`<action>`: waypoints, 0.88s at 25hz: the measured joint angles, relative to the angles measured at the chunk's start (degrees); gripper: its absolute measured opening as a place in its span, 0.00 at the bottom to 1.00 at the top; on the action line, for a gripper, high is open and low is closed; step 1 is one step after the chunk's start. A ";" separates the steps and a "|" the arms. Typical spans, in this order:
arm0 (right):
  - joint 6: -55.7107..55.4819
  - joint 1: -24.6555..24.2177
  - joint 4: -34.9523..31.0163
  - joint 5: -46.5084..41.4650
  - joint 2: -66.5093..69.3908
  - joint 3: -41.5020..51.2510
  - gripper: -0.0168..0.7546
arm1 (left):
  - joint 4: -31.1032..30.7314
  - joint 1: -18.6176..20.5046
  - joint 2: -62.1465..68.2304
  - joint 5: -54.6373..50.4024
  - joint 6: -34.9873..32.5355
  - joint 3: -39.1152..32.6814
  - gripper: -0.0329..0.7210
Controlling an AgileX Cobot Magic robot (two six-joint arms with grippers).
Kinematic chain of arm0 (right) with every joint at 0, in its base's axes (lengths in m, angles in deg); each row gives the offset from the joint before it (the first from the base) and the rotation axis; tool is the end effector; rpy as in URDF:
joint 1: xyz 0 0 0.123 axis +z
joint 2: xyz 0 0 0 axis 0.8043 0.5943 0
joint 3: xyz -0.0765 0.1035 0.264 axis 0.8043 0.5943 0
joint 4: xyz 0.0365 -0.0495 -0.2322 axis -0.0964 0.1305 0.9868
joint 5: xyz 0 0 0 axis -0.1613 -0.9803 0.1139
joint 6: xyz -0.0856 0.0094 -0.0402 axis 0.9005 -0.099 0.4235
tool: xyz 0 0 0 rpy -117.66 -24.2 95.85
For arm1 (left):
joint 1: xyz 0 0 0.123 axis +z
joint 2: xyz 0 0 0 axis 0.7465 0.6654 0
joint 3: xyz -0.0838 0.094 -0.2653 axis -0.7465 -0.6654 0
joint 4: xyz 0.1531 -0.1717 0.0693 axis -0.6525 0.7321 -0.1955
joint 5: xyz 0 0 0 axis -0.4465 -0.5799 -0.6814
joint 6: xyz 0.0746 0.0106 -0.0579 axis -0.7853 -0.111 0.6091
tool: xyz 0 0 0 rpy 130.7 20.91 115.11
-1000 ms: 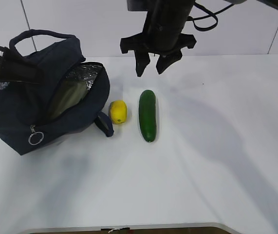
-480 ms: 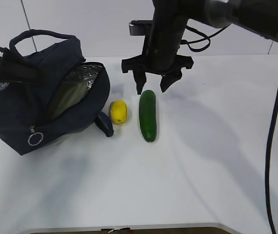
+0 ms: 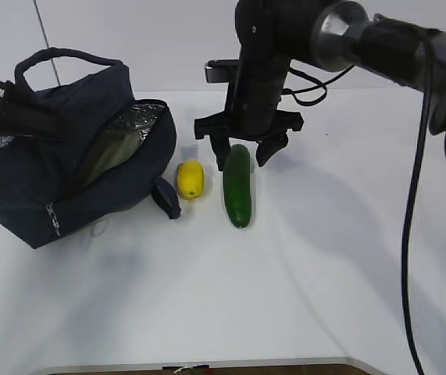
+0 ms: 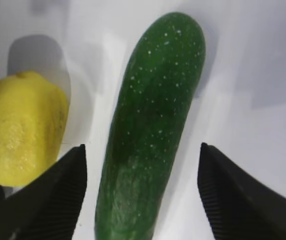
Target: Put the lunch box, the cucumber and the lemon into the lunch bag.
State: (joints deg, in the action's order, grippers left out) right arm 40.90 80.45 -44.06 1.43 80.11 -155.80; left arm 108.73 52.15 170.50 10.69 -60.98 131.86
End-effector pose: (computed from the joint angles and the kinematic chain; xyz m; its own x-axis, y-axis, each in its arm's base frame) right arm 0.4487 0.2267 0.2055 -0.9478 -0.1946 -0.2524 -0.2157 0.9747 0.0582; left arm 0.3321 -0.0530 0.2633 -0.7572 0.1520 -0.6352 0.5751 0.6162 -0.5381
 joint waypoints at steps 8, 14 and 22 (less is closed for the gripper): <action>-0.10 0.00 0.05 2.53 0.47 0.00 0.74 | -0.12 0.00 0.00 0.00 0.08 0.00 0.03; -0.10 0.00 0.05 2.66 0.54 0.00 0.74 | -0.12 0.00 0.00 0.00 0.08 0.00 0.03; -0.10 0.00 0.05 2.92 2.07 0.00 0.74 | -0.15 0.00 0.00 0.00 0.08 0.00 0.03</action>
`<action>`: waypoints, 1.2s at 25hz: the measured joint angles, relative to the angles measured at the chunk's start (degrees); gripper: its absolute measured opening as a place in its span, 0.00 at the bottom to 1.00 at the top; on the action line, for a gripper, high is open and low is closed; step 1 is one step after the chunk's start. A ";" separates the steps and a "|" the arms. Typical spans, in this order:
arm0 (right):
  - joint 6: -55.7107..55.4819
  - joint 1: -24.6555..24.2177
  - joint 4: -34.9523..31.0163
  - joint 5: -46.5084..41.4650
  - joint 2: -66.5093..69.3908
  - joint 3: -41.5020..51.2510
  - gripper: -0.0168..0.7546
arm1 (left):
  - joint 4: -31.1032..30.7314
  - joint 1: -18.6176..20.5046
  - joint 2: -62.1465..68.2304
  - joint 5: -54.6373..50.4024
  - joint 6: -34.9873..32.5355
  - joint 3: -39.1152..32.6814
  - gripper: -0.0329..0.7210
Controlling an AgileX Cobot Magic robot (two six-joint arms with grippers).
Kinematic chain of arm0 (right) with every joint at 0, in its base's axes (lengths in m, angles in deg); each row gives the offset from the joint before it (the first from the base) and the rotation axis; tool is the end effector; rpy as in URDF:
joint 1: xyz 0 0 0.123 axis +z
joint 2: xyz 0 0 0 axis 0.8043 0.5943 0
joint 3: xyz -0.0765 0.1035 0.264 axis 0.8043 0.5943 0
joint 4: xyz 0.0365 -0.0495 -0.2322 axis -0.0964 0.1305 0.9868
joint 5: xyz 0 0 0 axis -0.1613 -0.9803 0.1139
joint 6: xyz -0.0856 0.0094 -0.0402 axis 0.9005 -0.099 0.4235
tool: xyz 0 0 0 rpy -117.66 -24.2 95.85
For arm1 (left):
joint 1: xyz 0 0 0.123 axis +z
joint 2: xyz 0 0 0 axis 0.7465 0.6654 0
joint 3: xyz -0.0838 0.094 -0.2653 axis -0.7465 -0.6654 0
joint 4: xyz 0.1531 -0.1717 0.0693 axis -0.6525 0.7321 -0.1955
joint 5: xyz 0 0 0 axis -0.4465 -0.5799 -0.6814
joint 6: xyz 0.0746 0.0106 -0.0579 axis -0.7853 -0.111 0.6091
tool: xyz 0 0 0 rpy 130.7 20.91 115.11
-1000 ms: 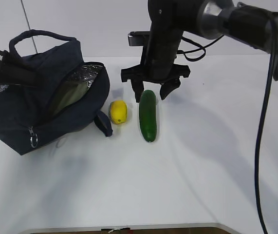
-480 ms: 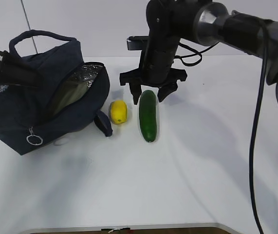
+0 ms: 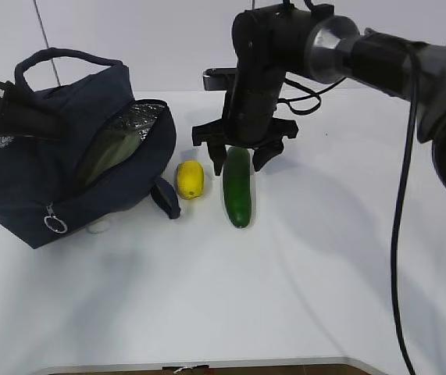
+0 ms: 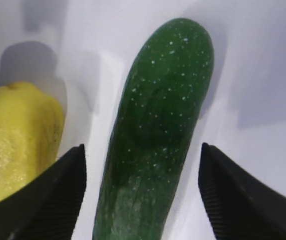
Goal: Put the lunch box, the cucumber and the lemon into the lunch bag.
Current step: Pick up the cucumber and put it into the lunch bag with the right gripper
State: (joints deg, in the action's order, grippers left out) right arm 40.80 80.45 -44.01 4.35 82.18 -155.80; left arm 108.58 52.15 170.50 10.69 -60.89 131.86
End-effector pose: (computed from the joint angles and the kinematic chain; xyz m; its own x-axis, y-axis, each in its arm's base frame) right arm 0.4553 0.2300 0.1885 -0.9446 -0.1919 -0.2663 -0.2154 0.9746 0.0616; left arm 0.3320 -0.0529 0.2631 -0.7580 0.1534 -0.6339 0.5746 0.6170 -0.5378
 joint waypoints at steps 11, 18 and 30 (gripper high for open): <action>-0.10 0.00 0.00 -1.41 1.94 0.00 0.74 | -0.10 0.00 0.00 0.00 0.00 0.00 0.03; -0.10 0.00 0.00 -2.33 2.07 0.00 0.62 | -0.10 0.00 0.00 0.00 0.00 0.00 0.03; 0.06 0.00 0.00 -2.70 2.15 -0.23 0.45 | -0.22 0.00 0.00 0.00 0.00 0.00 0.03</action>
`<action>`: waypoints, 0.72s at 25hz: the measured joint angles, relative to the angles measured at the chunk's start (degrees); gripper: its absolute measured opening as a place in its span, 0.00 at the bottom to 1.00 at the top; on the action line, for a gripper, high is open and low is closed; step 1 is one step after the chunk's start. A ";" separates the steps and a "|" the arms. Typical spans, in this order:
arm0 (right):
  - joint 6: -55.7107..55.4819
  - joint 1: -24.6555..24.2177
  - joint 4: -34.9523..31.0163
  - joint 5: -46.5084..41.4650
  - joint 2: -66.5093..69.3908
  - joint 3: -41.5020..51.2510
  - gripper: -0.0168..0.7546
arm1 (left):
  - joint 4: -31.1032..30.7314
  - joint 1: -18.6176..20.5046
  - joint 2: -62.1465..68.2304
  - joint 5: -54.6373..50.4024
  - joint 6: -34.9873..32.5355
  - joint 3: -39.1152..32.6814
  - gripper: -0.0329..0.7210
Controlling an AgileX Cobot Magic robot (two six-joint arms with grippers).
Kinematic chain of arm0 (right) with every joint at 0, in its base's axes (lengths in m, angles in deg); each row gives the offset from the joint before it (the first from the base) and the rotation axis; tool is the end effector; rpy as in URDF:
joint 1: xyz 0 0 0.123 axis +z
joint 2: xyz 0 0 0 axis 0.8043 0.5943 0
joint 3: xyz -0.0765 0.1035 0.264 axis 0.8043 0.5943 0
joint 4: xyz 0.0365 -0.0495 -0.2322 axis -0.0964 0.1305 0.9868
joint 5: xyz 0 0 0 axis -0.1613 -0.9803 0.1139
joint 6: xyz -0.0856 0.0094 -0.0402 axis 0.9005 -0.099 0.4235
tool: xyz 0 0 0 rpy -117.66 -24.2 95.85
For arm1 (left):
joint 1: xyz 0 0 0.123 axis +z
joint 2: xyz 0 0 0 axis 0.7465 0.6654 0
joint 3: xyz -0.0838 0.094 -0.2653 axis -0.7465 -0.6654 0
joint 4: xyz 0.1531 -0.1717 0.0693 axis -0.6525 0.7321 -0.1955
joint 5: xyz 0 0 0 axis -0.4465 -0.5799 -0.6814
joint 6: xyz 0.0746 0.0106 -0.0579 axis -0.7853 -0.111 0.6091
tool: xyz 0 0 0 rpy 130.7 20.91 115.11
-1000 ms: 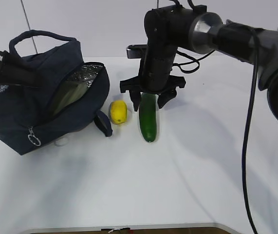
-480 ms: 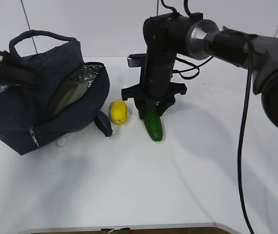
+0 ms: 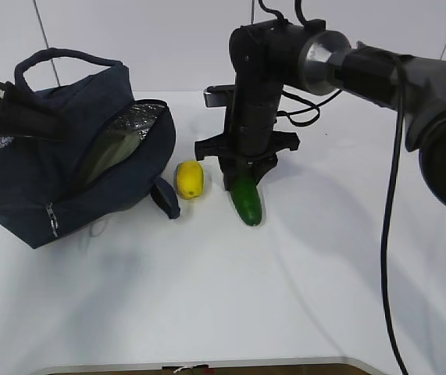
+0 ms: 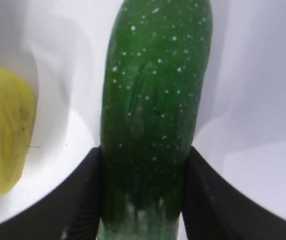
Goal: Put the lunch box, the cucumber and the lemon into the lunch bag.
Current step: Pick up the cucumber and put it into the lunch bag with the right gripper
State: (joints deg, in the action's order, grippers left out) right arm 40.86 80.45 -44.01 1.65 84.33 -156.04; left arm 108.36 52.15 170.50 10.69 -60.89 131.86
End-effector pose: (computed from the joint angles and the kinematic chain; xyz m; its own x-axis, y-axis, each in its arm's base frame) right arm 0.4537 0.2292 0.1695 -0.9609 -0.2008 -0.1909 -0.2122 0.9764 0.0411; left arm 0.3318 -0.0528 0.2629 -0.7579 0.1569 -0.6332 0.5755 0.6178 -0.5358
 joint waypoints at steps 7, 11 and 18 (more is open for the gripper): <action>2.03 0.00 -4.14 -0.36 -0.79 -3.42 0.45 | 0.00 0.00 0.00 0.10 0.00 0.00 0.03; 4.09 0.00 -8.27 -0.63 -4.32 -3.64 0.45 | -0.02 0.00 0.00 0.10 0.00 0.00 0.03; 8.37 0.00 -22.04 -1.00 -8.91 -3.86 0.45 | -0.13 0.00 0.00 1.63 0.13 0.00 0.03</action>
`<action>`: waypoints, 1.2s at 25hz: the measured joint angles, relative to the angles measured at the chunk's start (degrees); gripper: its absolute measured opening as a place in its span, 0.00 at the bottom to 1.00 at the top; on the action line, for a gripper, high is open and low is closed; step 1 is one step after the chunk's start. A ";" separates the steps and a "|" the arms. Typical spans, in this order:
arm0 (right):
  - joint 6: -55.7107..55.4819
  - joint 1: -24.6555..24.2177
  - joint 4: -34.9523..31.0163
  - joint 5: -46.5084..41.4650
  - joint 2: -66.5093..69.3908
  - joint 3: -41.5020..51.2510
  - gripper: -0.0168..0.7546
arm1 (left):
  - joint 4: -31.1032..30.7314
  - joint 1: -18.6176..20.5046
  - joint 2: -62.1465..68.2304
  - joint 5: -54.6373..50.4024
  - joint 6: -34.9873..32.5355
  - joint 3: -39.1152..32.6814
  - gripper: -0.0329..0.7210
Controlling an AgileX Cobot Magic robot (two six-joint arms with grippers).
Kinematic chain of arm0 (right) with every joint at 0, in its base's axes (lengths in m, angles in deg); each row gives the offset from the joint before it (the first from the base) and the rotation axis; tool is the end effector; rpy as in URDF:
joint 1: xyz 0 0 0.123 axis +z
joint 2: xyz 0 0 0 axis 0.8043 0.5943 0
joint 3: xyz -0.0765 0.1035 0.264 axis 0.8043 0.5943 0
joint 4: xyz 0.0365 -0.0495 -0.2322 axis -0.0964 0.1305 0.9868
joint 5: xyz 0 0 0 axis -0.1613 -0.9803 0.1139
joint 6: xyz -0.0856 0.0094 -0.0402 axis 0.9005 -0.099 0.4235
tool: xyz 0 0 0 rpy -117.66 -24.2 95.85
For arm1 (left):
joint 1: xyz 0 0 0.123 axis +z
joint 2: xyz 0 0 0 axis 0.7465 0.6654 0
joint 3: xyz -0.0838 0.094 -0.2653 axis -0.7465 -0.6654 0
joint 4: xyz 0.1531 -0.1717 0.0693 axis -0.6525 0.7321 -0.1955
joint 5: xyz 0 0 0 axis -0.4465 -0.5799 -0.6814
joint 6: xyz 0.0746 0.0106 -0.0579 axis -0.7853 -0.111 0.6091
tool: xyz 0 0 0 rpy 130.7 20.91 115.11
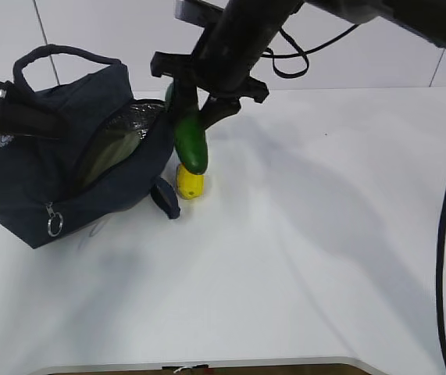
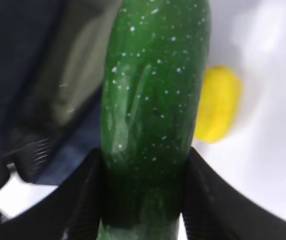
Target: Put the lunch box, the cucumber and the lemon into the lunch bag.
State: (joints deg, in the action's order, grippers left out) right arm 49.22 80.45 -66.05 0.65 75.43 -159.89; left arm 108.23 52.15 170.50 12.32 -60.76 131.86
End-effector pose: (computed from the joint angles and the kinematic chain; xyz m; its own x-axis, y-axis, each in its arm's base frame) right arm 0.4282 0.2541 0.2715 -0.9221 -0.2130 -0.3231 -0.3382 0.8493 0.4054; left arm 0.3340 -0.0513 0.2621 -0.7553 0.1483 -0.6384 0.5662 0.6383 -0.5216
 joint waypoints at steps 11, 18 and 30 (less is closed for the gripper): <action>4.83 0.00 -16.90 -0.13 2.27 0.00 0.45 | 4.55 0.00 0.00 0.24 0.00 0.00 0.03; 6.65 0.00 -20.60 0.81 5.39 0.00 0.45 | 4.94 0.00 0.00 -0.98 0.12 0.00 0.03; 7.58 0.79 -24.73 14.23 5.39 0.00 0.46 | 6.64 0.00 0.00 -1.61 0.12 0.00 0.03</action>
State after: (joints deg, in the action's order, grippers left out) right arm 56.80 81.25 -90.77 14.88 80.81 -159.89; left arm 114.88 52.15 170.50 10.71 -60.64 131.86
